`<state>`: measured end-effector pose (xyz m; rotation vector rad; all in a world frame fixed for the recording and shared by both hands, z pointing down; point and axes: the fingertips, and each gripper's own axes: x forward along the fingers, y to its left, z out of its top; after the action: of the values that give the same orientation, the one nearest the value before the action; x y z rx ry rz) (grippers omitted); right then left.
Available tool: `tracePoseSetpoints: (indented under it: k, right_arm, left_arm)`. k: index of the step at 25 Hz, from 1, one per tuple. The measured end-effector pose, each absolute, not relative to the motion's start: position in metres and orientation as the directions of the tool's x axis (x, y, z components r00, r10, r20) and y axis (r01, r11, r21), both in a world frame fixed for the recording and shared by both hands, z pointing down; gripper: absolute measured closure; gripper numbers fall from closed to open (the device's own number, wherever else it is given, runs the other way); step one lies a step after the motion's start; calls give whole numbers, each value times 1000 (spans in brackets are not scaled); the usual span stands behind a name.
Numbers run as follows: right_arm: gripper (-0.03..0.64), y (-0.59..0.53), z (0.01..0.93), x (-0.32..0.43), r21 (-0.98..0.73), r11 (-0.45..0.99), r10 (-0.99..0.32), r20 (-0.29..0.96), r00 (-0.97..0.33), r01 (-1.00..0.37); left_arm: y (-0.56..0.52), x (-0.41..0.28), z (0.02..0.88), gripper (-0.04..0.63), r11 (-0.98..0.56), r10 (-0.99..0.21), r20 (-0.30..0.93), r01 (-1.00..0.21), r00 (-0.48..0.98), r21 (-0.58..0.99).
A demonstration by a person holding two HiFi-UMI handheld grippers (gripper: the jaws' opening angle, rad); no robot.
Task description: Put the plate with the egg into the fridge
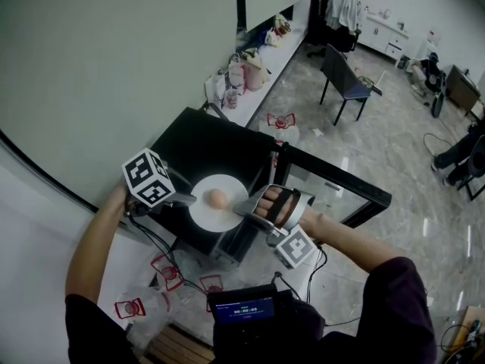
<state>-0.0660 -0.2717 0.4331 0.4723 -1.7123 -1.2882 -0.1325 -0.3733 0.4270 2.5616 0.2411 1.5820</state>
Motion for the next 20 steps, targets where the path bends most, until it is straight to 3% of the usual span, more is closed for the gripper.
tracePoseSetpoints:
  k: [3,5,15,20]
  right_arm:
    - [581,-268,433,-66,916,334,-746,401,-532,222]
    - [594,-265,435,-65,921,316,-746,390,-540,229]
    - [600,-252,429,-53,937,256,-763,346,-546,237]
    - [600,-234,417,-36,953,226,-778,300,-553,200]
  left_arm:
    - [-370,-129,429,500,-980,197,880,75,433,183]
    - [-368,-127,429,500,-980,196,876,69,440,185]
    - [-364,-120,407,500,-995,93,867,29,490,91]
    - [-342,-95,374,500,-998,-29,834,37,552,-59]
